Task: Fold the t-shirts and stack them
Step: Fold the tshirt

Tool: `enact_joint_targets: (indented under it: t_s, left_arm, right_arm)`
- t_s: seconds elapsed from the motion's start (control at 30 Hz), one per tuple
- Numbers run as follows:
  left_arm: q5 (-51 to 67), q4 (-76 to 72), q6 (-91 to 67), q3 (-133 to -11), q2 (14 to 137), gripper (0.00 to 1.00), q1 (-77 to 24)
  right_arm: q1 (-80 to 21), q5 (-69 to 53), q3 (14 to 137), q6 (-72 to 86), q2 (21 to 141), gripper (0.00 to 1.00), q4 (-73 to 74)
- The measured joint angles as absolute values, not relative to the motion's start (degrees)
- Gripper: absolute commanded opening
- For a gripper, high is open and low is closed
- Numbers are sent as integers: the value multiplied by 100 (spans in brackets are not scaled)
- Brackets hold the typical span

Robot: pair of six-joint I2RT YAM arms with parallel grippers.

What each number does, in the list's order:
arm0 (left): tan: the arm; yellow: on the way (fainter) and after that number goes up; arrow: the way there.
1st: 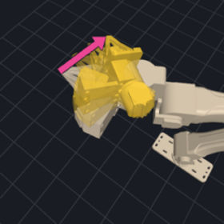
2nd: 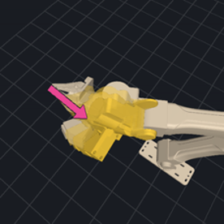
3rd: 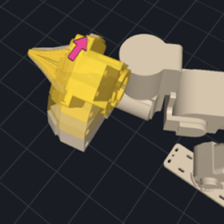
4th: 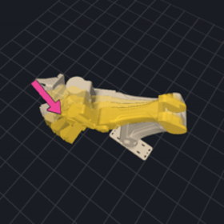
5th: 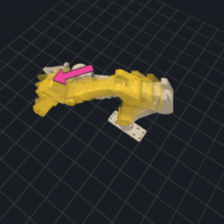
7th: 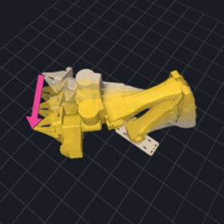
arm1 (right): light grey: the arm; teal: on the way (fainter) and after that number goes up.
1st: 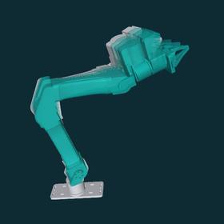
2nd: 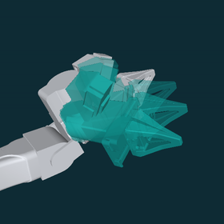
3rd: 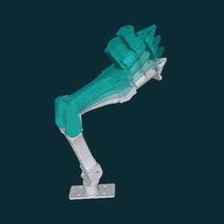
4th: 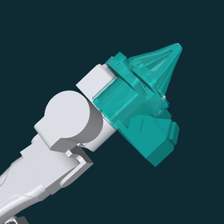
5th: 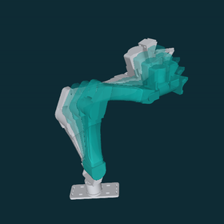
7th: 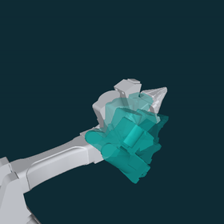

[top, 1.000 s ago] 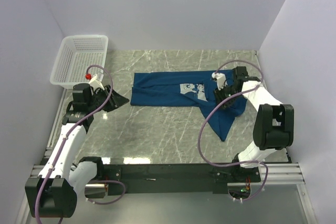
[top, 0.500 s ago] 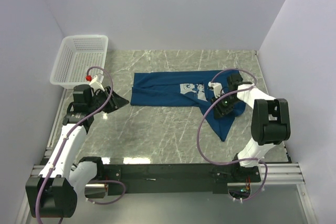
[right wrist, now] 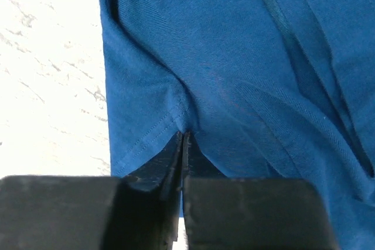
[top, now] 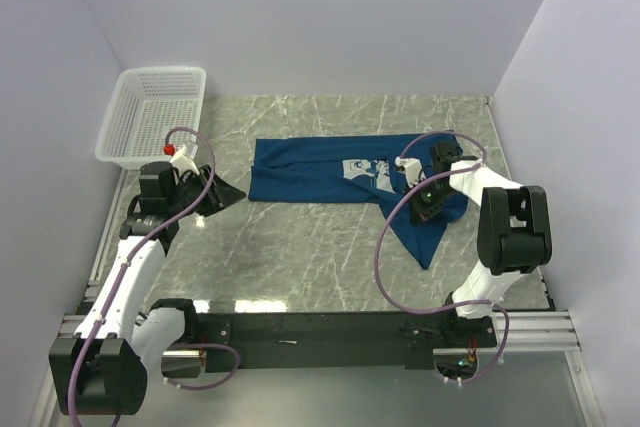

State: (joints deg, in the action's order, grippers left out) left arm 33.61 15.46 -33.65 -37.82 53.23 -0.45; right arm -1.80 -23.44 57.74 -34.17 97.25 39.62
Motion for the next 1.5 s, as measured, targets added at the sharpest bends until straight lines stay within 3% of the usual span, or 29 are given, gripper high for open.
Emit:
enact_joint_targets:
  t_s: [0.23, 0.6, 1.5]
  left_arm:
    - [3358, 1549, -3361, -3782, 5323, 41, -45]
    - [3361, 1549, -3361, -3782, 5323, 41, -45]
    - [3430, 1446, -3356, -3782, 5629, 41, 106]
  right_arm:
    - [-189, -2359, 5905, -3411, 9531, 0, 4163]
    - [-224, -2137, 7131, -3426, 9426, 0, 4285]
    - [-1247, 78, 8252, -3564, 10709, 0, 2952]
